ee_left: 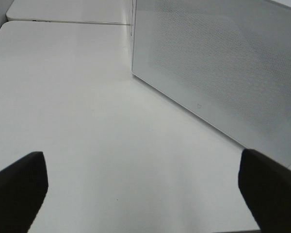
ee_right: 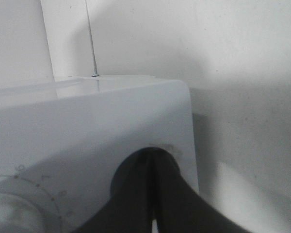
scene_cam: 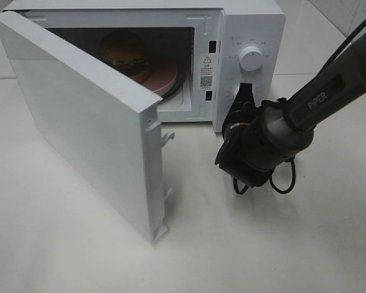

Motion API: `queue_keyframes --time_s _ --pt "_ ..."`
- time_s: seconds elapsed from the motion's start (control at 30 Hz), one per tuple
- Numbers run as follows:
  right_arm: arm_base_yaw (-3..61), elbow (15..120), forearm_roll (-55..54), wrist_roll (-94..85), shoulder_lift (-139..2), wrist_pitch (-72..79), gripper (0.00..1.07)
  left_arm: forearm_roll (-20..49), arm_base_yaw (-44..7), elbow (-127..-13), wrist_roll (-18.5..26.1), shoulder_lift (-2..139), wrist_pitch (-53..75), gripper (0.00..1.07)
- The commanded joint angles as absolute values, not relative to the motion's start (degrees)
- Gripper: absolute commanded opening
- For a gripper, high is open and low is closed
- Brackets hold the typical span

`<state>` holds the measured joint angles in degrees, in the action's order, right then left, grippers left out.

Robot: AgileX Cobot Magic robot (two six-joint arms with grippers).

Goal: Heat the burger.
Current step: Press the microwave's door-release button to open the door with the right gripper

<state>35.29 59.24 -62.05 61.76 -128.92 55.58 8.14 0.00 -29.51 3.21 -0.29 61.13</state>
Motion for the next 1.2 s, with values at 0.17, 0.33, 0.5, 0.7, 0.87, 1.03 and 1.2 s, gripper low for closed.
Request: queue_keyframes --time_s 0.17,0.33,0.5,0.7,0.87,1.03,1.2 --pt "32.0 64.5 -51.7 61.1 -128.8 66.2 0.0 8.3 0.1 -29.6 3.2 -1.3 61.3 1.0" --pt "32.0 64.5 -51.7 61.1 -128.6 65.8 0.0 8.3 0.1 -29.6 3.2 -1.3 61.3 1.0" --pt "32.1 64.4 -51.7 61.1 -128.6 64.7 0.0 8.3 0.1 -29.6 3.2 -1.3 61.3 1.0" --pt "32.2 63.7 -51.3 60.6 -127.1 63.1 0.0 8.3 0.1 -29.6 3.2 -1.3 61.3 1.0" --pt "32.2 61.8 -49.6 60.1 -126.1 62.2 0.0 8.3 0.1 -29.6 3.2 -1.3 61.3 1.0" --pt "33.8 59.1 -49.0 61.0 -125.3 61.4 0.0 8.3 0.1 -29.6 3.2 -1.3 61.3 1.0" --pt "35.0 55.3 -48.5 61.1 -123.6 59.1 0.0 8.3 0.1 -29.6 3.2 -1.3 61.3 1.0"
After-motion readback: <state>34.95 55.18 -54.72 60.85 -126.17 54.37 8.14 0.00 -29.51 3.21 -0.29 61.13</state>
